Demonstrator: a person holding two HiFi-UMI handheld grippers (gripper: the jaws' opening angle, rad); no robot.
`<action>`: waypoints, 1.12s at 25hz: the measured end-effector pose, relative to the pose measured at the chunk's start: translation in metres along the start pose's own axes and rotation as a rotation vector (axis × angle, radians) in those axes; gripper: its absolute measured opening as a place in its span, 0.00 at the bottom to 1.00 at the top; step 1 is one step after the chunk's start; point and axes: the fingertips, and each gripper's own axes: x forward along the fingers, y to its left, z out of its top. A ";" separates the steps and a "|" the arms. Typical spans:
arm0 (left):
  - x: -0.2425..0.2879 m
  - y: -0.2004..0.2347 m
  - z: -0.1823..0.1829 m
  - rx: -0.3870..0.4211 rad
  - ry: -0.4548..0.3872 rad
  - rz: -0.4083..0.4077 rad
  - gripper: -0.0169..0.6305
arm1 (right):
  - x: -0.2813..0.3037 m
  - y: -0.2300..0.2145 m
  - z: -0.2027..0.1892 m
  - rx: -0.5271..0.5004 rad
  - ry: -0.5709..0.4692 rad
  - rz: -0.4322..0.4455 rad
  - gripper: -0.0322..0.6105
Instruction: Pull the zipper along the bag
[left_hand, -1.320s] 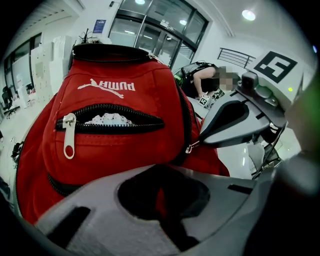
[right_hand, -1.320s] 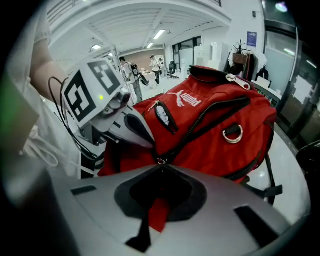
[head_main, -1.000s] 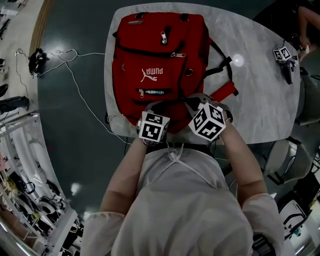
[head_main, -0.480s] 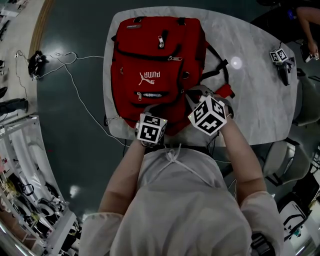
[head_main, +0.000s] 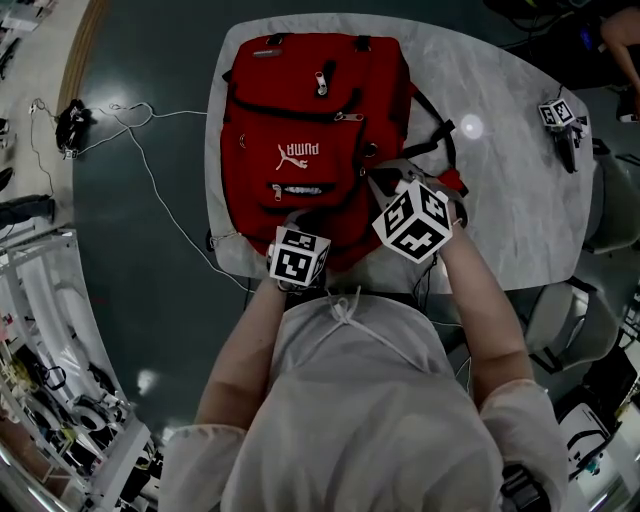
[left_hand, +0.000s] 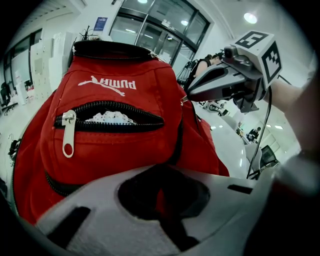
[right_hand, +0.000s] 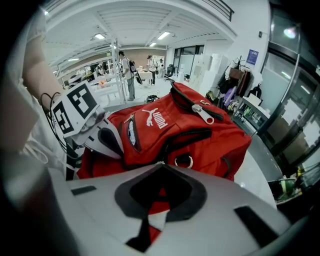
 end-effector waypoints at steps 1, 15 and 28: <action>0.000 0.000 0.000 -0.001 0.000 -0.001 0.06 | -0.001 -0.001 0.002 -0.005 -0.005 -0.002 0.09; 0.002 0.001 -0.003 -0.049 0.033 -0.038 0.05 | -0.013 -0.026 0.022 -0.088 -0.040 -0.047 0.09; 0.002 -0.001 -0.005 -0.046 0.029 -0.028 0.05 | -0.025 -0.058 0.040 -0.090 -0.076 -0.114 0.09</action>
